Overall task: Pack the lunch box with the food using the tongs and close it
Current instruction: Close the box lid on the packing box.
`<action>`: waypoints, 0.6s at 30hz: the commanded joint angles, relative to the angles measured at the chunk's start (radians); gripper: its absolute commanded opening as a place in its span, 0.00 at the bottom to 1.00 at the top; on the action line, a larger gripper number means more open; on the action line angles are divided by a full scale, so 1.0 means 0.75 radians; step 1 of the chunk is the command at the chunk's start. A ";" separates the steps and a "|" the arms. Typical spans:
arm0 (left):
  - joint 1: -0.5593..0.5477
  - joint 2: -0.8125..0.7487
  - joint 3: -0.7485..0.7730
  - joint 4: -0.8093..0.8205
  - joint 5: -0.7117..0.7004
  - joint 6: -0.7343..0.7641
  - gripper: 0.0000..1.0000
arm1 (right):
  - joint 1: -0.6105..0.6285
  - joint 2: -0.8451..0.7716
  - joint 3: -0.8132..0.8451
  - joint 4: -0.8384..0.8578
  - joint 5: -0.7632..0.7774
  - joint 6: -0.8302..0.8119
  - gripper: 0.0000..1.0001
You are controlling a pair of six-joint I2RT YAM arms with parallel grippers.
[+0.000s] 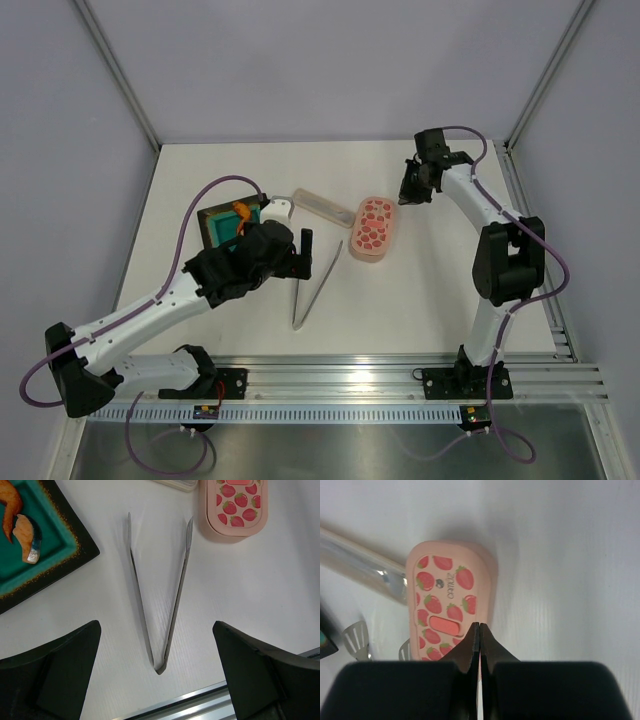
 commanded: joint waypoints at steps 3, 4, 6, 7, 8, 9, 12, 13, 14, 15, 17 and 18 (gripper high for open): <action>0.010 0.006 -0.011 0.049 0.008 -0.012 0.99 | 0.103 -0.080 0.051 -0.017 -0.002 -0.013 0.00; 0.010 0.003 -0.011 0.049 0.008 -0.012 0.99 | 0.111 -0.076 0.040 -0.009 -0.004 -0.015 0.00; 0.012 -0.001 -0.013 0.049 0.006 -0.016 0.99 | 0.127 -0.044 -0.004 0.014 -0.014 -0.003 0.00; 0.012 -0.003 -0.017 0.049 0.008 -0.016 0.99 | 0.131 -0.025 -0.021 0.034 -0.022 0.001 0.00; 0.012 -0.005 -0.019 0.051 0.008 -0.018 0.99 | 0.134 0.015 -0.037 0.046 -0.038 0.005 0.00; 0.012 -0.007 -0.021 0.049 0.010 -0.018 0.99 | 0.136 0.038 -0.060 0.057 -0.045 0.005 0.00; 0.012 -0.015 -0.019 0.040 0.008 -0.020 0.99 | 0.148 0.124 -0.078 0.051 -0.041 -0.003 0.00; 0.012 -0.021 -0.021 0.036 0.006 -0.022 0.99 | 0.154 0.134 -0.084 0.044 -0.032 -0.009 0.00; 0.012 -0.023 -0.021 0.034 0.003 -0.020 0.99 | 0.154 0.141 -0.095 0.040 -0.032 -0.011 0.00; 0.012 -0.029 -0.021 0.036 0.001 -0.020 0.99 | 0.154 0.137 -0.097 0.038 -0.032 -0.011 0.00; 0.014 -0.033 -0.021 0.036 0.001 -0.018 0.99 | 0.156 0.098 -0.093 0.026 -0.032 -0.017 0.00; 0.014 -0.031 -0.017 0.036 0.003 -0.018 0.99 | 0.156 0.081 -0.087 0.022 -0.028 -0.019 0.00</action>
